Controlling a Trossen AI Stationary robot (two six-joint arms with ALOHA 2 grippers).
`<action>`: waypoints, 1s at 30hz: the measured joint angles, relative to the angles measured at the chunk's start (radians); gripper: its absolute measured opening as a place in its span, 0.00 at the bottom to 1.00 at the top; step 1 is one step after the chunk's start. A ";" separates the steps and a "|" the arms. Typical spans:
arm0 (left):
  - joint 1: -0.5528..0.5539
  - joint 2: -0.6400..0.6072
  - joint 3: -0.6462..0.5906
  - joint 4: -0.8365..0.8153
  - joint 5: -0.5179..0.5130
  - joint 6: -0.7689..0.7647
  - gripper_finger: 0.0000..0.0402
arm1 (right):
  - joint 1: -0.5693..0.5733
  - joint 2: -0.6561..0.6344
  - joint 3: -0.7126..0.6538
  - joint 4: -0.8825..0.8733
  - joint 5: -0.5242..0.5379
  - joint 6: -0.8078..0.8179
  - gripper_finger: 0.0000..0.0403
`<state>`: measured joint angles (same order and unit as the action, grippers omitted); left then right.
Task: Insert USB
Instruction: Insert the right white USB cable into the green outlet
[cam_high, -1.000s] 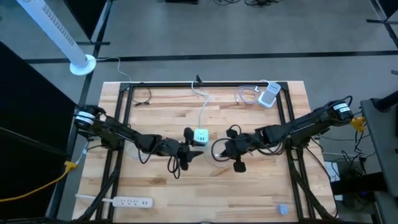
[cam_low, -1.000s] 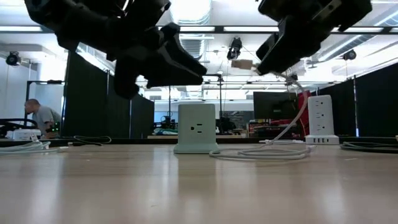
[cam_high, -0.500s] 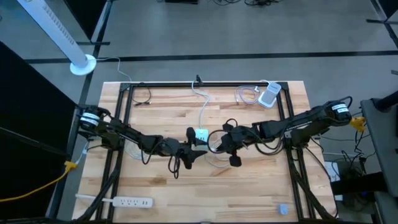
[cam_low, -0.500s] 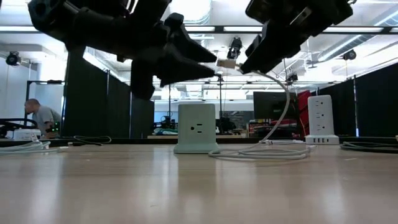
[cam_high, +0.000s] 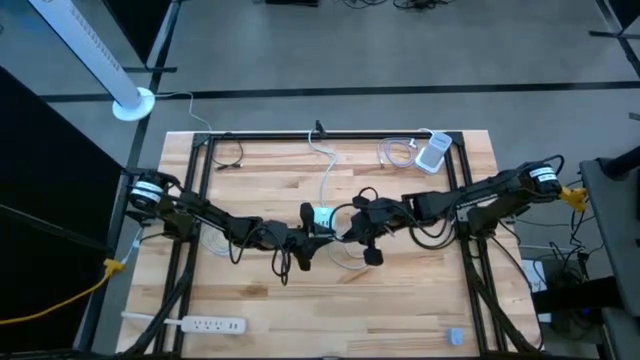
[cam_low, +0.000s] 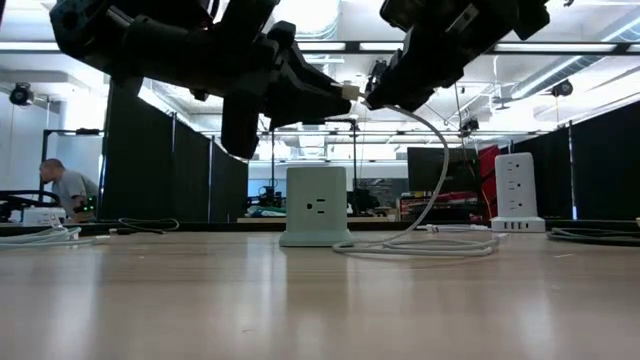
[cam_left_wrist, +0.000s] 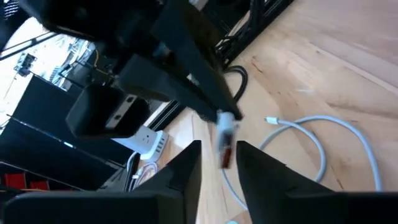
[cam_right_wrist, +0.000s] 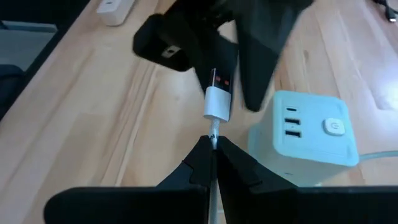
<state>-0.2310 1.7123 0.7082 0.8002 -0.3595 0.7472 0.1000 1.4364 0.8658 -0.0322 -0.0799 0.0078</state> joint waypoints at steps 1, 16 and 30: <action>0.000 0.000 0.000 -0.001 0.000 -0.002 0.19 | -0.002 0.000 0.000 0.000 0.000 0.000 0.00; -0.002 0.000 0.000 0.027 -0.049 -0.072 0.03 | -0.003 0.000 -0.001 0.008 0.008 -0.004 0.00; -0.015 -0.003 -0.010 0.026 -0.135 -0.324 0.01 | 0.010 -0.021 -0.002 0.030 0.116 -0.141 0.26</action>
<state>-0.2462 1.7096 0.6977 0.8262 -0.4942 0.4231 0.1102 1.4155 0.8639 -0.0024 0.0360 -0.1333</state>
